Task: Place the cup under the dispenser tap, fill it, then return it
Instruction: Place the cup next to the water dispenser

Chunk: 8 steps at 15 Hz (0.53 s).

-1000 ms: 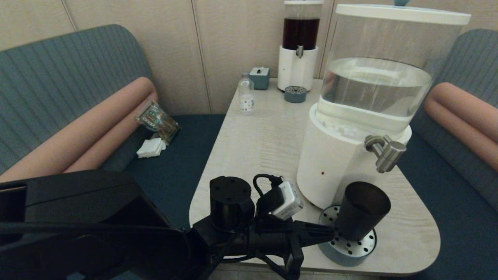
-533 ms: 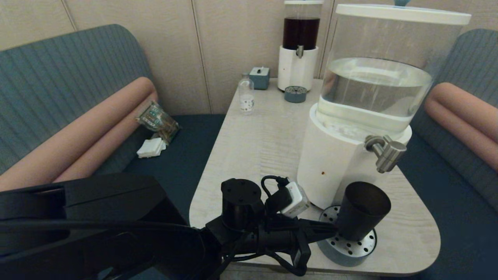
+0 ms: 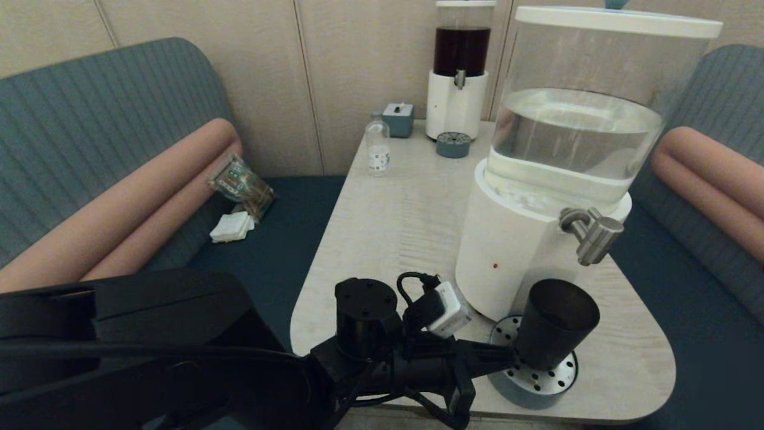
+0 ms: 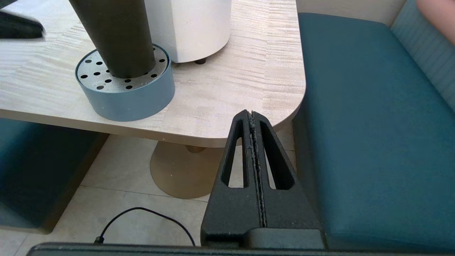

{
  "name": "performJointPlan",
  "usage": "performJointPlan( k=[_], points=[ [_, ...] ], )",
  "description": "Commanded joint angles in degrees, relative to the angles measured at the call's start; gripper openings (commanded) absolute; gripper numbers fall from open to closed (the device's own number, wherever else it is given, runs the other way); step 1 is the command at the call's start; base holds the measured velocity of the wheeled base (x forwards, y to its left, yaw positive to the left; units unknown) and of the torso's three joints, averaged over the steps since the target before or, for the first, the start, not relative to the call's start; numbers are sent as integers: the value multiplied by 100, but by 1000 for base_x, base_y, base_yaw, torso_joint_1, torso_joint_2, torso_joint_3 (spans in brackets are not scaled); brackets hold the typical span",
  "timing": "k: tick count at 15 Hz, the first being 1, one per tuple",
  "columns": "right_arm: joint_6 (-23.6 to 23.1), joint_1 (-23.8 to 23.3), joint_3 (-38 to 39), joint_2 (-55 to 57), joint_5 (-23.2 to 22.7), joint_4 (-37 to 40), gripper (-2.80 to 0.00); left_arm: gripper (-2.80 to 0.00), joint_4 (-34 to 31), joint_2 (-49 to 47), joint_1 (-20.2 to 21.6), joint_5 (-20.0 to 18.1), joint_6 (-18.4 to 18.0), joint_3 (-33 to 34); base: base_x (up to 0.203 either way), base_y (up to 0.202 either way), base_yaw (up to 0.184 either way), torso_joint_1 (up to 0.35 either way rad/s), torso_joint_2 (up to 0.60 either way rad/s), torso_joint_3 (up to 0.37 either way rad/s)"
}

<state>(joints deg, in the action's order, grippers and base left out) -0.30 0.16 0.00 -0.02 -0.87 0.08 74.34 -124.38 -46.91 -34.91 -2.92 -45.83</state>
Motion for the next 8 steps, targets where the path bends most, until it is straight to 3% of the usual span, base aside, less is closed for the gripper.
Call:
performJointPlan(
  k=[1, 8],
  points=[
    [-5, 2, 9, -6, -1, 1, -280, -280, 138, 211, 6, -24, 53, 127, 0, 0, 0, 0, 0, 0],
    [-5, 2, 0, -6, -1, 1, -280, -280, 151, 124, -11, -32, 72, 74, 0, 0, 0, 0, 0, 0]
  ],
)
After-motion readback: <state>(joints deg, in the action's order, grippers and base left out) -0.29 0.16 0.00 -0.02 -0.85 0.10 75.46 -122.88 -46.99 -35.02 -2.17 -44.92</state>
